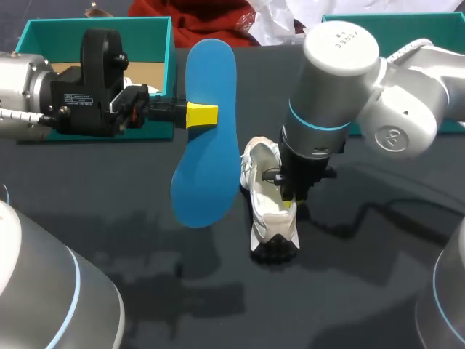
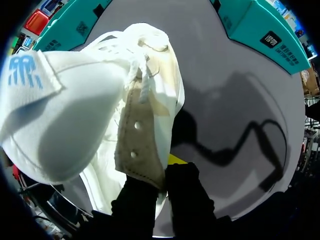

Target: Take the shoe out of the shoebox, open the shoe tongue, remove and reinsert the insole, then place the shoe into the shoebox

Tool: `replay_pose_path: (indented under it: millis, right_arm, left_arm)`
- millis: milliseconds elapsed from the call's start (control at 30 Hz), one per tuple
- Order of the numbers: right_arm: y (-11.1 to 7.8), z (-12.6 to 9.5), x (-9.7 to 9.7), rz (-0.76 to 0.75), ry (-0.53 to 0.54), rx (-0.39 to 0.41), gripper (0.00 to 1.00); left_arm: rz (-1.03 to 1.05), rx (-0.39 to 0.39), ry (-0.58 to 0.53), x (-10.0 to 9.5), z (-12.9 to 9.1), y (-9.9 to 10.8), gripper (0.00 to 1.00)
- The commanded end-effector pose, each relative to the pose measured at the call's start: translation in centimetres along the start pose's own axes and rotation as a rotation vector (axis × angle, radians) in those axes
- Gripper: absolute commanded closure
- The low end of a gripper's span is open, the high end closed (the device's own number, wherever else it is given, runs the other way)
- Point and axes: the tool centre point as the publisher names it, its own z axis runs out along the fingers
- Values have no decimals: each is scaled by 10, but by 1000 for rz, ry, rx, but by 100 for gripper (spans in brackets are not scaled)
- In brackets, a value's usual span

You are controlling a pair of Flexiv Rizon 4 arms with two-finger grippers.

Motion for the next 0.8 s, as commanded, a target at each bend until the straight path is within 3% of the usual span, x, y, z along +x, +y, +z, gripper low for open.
replay_pose_path:
  millis: [33,800]
  right_arm:
    - [-2,6,2,6,16,-4,100]
    - [-11,31,9,-6,53,-4,100]
  left_arm:
    - [0,1,0,-1,2,1,100]
    - [0,1,0,-1,2,1,100]
